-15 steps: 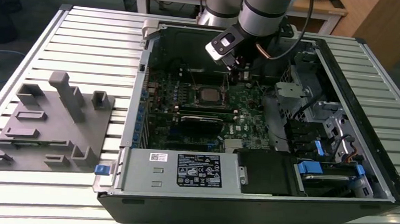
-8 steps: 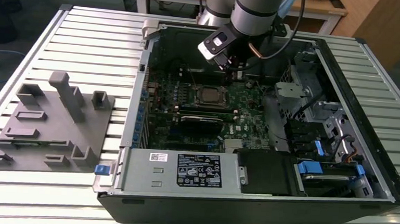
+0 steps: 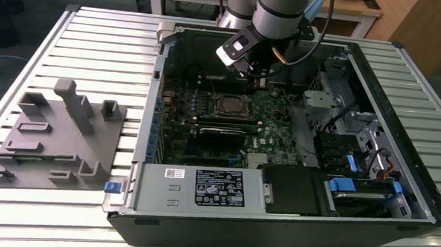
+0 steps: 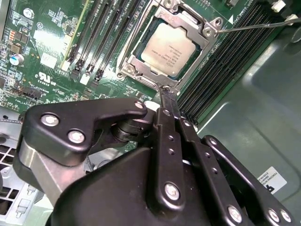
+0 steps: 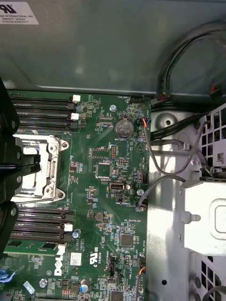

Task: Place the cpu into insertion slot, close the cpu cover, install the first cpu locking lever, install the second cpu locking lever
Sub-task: 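Close the cpu cover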

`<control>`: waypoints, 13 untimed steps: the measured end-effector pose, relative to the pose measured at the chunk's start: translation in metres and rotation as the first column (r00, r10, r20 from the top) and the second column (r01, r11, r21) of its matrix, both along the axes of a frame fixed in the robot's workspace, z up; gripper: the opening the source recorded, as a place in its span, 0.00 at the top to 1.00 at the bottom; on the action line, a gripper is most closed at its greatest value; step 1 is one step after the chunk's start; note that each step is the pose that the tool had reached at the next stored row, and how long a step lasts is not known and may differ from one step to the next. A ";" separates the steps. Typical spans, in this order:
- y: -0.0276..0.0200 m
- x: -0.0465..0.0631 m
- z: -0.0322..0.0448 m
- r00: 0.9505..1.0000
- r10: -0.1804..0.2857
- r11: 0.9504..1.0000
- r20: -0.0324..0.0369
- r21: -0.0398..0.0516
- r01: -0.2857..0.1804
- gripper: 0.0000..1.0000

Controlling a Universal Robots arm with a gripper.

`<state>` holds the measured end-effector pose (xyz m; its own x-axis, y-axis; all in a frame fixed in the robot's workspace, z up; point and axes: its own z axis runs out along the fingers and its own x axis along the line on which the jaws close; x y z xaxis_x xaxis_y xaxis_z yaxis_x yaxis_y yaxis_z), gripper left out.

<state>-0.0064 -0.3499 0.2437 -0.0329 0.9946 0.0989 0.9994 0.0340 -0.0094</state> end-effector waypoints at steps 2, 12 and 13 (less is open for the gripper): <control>0.0000 0.000 0.0000 1.000 0.000 1.000 0.000 0.000 0.000 0.89; 0.0000 0.000 -0.0001 1.000 0.000 1.000 -0.012 0.000 0.000 0.89; 0.0000 0.000 -0.0001 1.000 0.000 1.000 -0.012 0.000 0.000 0.89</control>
